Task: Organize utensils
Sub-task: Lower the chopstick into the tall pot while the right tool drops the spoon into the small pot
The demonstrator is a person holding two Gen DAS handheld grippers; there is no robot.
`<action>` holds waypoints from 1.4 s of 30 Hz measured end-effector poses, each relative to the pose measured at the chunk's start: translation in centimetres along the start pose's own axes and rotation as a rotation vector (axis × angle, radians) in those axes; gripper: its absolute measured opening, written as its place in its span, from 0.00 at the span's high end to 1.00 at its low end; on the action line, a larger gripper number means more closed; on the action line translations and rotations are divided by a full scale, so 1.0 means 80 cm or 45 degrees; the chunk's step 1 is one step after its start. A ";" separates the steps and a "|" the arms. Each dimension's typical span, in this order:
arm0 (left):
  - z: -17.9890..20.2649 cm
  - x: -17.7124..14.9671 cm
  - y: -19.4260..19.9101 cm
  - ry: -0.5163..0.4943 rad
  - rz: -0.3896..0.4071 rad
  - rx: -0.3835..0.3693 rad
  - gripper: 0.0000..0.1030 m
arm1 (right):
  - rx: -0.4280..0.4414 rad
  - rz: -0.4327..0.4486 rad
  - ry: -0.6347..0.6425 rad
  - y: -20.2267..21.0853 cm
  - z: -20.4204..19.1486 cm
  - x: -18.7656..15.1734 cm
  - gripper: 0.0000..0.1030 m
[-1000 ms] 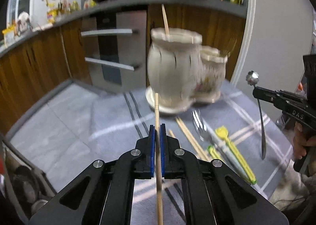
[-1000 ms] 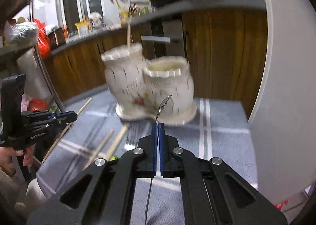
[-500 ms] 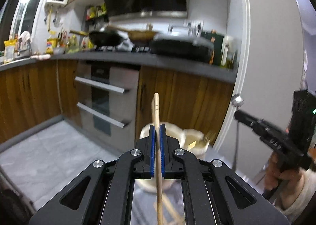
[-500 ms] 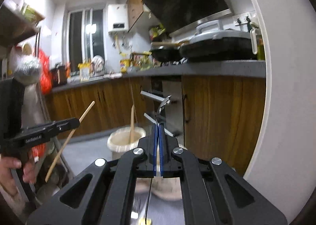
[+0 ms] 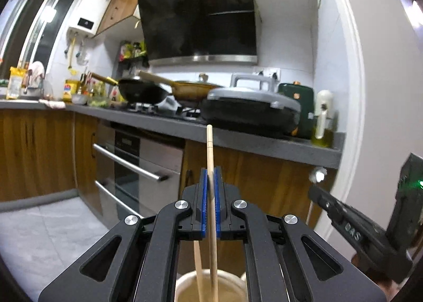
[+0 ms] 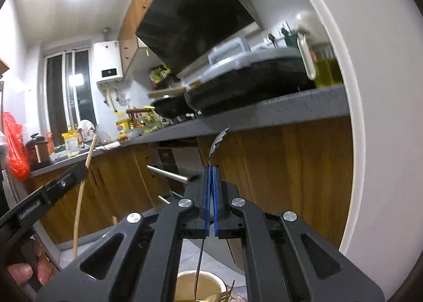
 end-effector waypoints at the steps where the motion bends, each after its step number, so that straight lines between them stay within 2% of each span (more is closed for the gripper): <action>1: -0.002 -0.003 -0.006 0.008 -0.006 0.009 0.95 | -0.001 -0.008 0.002 0.000 0.000 -0.004 0.98; 4: -0.009 -0.019 -0.018 0.027 -0.031 0.040 0.95 | -0.009 -0.017 0.029 -0.003 0.003 -0.013 0.98; 11: -0.025 -0.043 -0.006 0.088 -0.055 -0.003 0.95 | 0.007 -0.037 0.009 -0.006 0.015 -0.018 0.98; 17: -0.024 -0.019 0.003 0.113 0.023 -0.040 0.95 | 0.029 0.006 0.026 0.003 0.001 -0.018 0.98; 20: -0.017 -0.008 0.001 0.078 0.071 0.004 0.95 | 0.027 -0.010 0.050 0.002 -0.003 -0.026 0.98; 24: -0.019 -0.002 -0.013 0.108 0.074 0.025 0.95 | 0.033 -0.018 0.057 0.009 -0.003 -0.035 0.98; 27: -0.018 -0.005 -0.018 0.063 0.091 0.066 0.95 | 0.030 -0.024 0.083 0.013 -0.003 -0.043 0.98; 30: -0.023 -0.020 -0.019 0.064 0.050 0.068 0.95 | 0.037 -0.046 0.095 0.015 0.000 -0.050 0.98; 37: -0.037 -0.047 0.017 0.102 -0.002 -0.018 0.95 | 0.068 -0.099 0.077 0.029 0.014 -0.064 0.98; 42: -0.027 -0.069 0.039 0.057 -0.122 -0.095 0.95 | 0.091 -0.143 0.079 0.039 0.020 -0.069 0.98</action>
Point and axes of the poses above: each gripper's, at about its wrist camera, not at the fingertips, and y roughly against the way its jaws point, z to its right, x to its top, the point moved 3 cm from there along -y, roughly the way its jaws point, and after that the axes turned 8 degrees about -y, right-handed, at the moved point
